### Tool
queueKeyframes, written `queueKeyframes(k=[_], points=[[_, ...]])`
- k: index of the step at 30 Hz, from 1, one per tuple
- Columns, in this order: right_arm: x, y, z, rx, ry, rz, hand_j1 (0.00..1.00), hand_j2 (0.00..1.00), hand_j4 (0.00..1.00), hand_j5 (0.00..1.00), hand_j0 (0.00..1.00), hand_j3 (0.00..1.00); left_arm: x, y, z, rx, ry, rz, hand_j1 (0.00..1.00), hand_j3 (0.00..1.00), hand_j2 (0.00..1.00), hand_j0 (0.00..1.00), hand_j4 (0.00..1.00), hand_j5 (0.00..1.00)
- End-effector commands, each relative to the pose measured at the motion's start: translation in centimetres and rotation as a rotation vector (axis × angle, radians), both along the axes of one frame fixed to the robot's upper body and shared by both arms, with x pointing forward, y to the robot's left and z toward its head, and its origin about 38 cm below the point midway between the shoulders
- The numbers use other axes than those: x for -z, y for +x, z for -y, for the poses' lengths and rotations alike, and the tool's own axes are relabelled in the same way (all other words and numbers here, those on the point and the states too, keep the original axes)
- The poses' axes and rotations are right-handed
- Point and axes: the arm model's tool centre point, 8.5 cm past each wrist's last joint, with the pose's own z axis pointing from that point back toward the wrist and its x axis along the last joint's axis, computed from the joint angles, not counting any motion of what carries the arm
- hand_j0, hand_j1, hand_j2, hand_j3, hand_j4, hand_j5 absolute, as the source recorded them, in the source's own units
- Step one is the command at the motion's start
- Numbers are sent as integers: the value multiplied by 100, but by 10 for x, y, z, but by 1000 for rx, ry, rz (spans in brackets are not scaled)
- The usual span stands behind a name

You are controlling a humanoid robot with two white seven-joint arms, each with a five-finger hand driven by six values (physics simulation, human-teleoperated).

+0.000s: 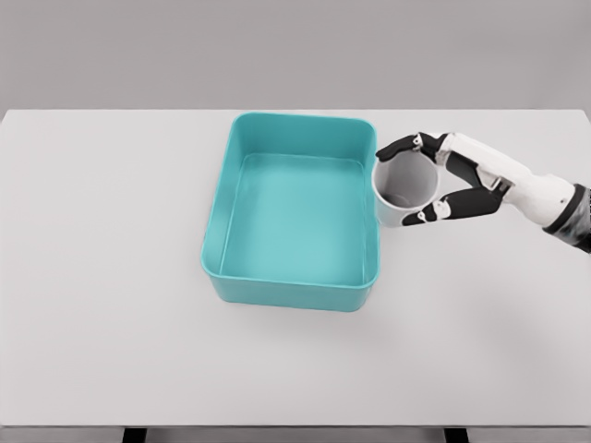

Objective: Put the paper cup into the basket with your right arm

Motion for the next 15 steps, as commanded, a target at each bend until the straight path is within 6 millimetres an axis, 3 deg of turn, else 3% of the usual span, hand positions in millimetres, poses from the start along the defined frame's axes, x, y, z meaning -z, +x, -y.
queueKeyframes(k=[1, 8, 15], points=[[3, 0, -7, -12, 20, -10, 66, 66, 66, 66, 66, 66, 0, 0, 0, 0, 0, 0, 100, 100, 100, 100, 100, 100], [-3, 11, -32, -37, 35, -26, 66, 66, 66, 66, 66, 66, 0, 0, 0, 0, 0, 0, 100, 100, 100, 100, 100, 100], [4, 17, -62, -55, 44, -45, 66, 66, 66, 66, 66, 66, 0, 0, 0, 0, 0, 0, 100, 100, 100, 100, 100, 100]])
